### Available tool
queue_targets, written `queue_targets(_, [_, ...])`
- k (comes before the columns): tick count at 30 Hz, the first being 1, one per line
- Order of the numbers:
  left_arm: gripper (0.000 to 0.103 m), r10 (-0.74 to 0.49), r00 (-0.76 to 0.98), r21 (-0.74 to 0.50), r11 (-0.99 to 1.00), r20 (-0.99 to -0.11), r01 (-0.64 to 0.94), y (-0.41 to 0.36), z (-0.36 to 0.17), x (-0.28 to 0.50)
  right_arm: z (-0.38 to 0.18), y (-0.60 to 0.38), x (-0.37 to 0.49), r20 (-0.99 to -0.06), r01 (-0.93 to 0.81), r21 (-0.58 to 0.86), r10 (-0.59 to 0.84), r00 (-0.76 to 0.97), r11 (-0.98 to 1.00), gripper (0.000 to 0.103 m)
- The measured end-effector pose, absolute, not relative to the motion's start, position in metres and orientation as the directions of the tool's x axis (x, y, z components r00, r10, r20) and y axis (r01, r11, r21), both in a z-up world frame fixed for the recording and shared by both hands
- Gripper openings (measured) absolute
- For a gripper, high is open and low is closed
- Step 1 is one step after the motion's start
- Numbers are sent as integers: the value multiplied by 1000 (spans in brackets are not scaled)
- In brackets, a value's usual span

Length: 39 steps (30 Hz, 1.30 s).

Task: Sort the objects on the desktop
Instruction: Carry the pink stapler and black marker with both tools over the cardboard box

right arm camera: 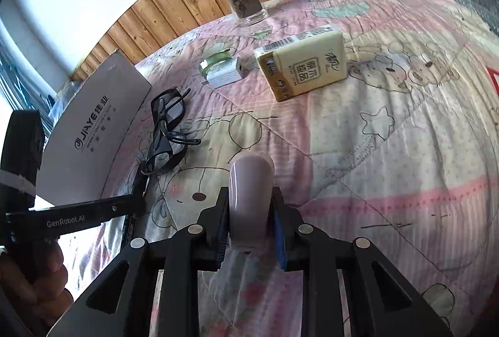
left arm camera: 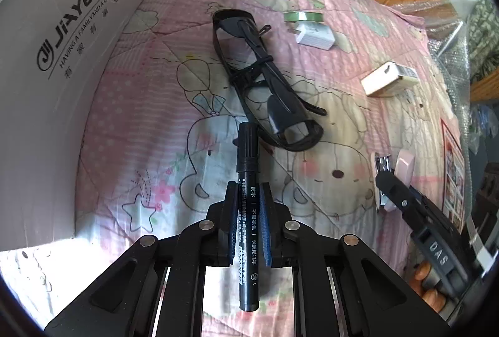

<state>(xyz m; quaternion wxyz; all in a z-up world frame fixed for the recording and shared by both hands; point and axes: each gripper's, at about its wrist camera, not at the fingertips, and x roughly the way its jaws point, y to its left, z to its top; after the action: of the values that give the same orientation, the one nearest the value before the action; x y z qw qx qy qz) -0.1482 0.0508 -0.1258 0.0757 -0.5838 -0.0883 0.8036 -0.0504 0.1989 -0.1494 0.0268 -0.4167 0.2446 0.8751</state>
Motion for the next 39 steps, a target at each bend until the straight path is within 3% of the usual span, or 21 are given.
queue_targets(19, [13,280,-405,-301,-954,-870,-14,16,-86,-99,-120,158,-14,-736,-220,395,-164,-657,-892,25])
queue_targets(39, [13,337,-527,-396,-918,-780,-2,-32,-42,-35,-76,80,15,-713,-77,296,-167,-681,-952,25])
